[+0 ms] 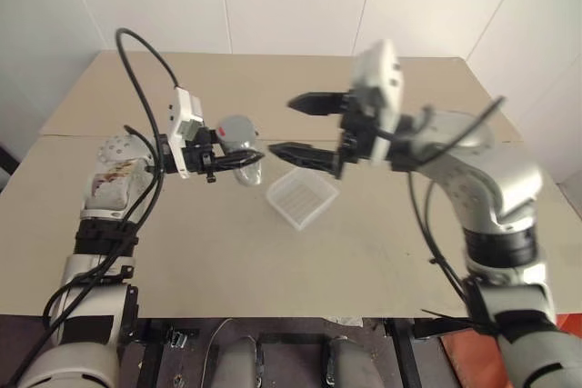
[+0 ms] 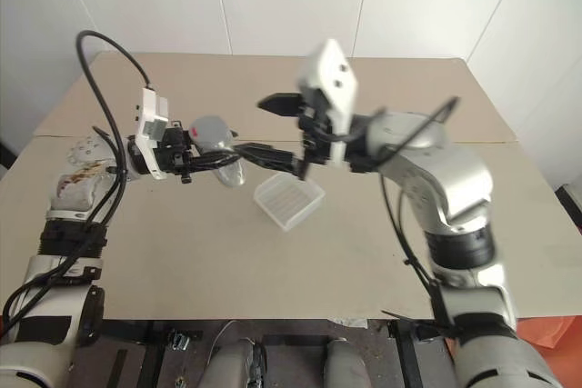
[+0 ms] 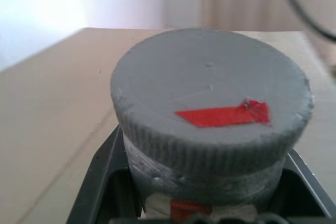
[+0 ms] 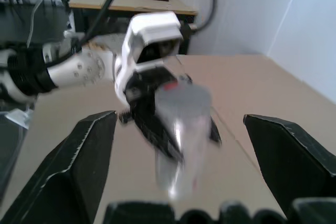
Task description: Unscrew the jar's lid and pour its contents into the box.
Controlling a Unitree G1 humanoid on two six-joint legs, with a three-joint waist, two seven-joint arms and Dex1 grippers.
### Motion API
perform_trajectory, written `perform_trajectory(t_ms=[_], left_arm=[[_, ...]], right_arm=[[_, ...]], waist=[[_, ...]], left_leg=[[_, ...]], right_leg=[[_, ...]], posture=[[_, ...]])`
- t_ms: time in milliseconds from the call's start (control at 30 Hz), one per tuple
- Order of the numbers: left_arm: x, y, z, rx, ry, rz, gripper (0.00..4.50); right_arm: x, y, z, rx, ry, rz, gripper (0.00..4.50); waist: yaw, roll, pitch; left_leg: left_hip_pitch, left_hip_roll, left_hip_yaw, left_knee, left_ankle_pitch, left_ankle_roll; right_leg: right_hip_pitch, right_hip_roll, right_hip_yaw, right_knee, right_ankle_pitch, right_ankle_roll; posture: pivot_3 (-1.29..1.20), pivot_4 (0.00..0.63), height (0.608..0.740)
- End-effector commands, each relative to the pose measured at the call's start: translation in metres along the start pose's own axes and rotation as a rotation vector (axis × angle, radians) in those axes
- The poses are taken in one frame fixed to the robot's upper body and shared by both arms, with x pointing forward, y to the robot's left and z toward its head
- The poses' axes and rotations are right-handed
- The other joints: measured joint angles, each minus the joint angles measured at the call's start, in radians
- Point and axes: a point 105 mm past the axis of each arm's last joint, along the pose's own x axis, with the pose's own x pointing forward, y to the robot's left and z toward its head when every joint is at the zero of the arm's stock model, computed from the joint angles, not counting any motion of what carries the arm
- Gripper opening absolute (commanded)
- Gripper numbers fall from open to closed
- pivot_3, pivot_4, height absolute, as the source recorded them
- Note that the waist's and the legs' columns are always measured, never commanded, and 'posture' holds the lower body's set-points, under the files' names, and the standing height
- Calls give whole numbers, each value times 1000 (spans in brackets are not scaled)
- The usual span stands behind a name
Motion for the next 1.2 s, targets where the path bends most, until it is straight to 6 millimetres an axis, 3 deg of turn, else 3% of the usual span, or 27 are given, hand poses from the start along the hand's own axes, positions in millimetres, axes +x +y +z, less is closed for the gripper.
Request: perform_trajectory(t_ms=[33, 233, 467, 633, 700, 767, 967, 1100, 1200], left_arm=[[7, -3, 17, 34, -19, -110, 2029], [20, -5, 24, 52, -32, -186, 2029], [21, -7, 23, 68, -27, -203, 2029], [19, -7, 22, 83, -21, -198, 2029], [18, -8, 24, 89, -24, -199, 2029], [16, -11, 28, 108, -32, -217, 2029], [2, -40, 59, 146, -110, -380, 2029], [-5, -56, 65, 150, -106, -441, 2029], [-5, -54, 61, 150, -87, -422, 2029]], right_arm=[[16, -1, 9, -2, 12, -11, 4500], [29, -1, 2, 18, 49, -12, 4500], [33, -6, 0, 41, 51, -27, 4500], [31, -6, 5, 64, 17, -9, 2947], [30, -5, 4, 70, 12, 9, 2719], [26, -2, 3, 80, -12, 75, 2719], [5, 17, 0, 18, -108, 519, 2719], [12, 15, 1, -13, -126, 735, 2719], [25, 7, -3, -38, -105, 733, 2719]], waist=[[-3, 0, 0], [0, 0, 0], [-9, 0, 0], [-10, 0, 0], [-10, 0, 0], [-10, 0, 0], [-10, 0, 0], [-27, 2, 1], [-28, 2, 1]], left_leg=[[0, 0, 0, 0, 0, 0], [-4, 0, -1, 0, 0, 1], [-7, 0, -1, 0, 0, 0], [-7, 0, -1, 0, 0, 0], [-7, 0, -1, 0, 0, 0], [-7, 0, -1, 0, 0, 0], [-8, 0, -2, 0, 0, 1], [-6, 0, -6, 0, 0, 0], [-6, 1, -7, 0, 1, -1]], right_leg=[[0, 0, 0, 0, 0, 0], [-1, 0, -1, 0, 0, 1], [-4, 0, -1, 1, 1, 1], [-5, 0, -1, 1, 1, 1], [-5, 0, 0, 1, 1, 1], [-6, 0, 0, 1, 1, 1], [-5, 0, 0, 1, 1, 1], [-8, 1, 2, 1, 1, 1], [-8, 2, 2, 2, 1, 1]], posture=[[0, 150, 740], [0, 150, 740], [0, 150, 740], [0, 150, 740], [0, 150, 740], [0, 150, 740], [0, 150, 740], [0, 150, 740], [0, 150, 740]])
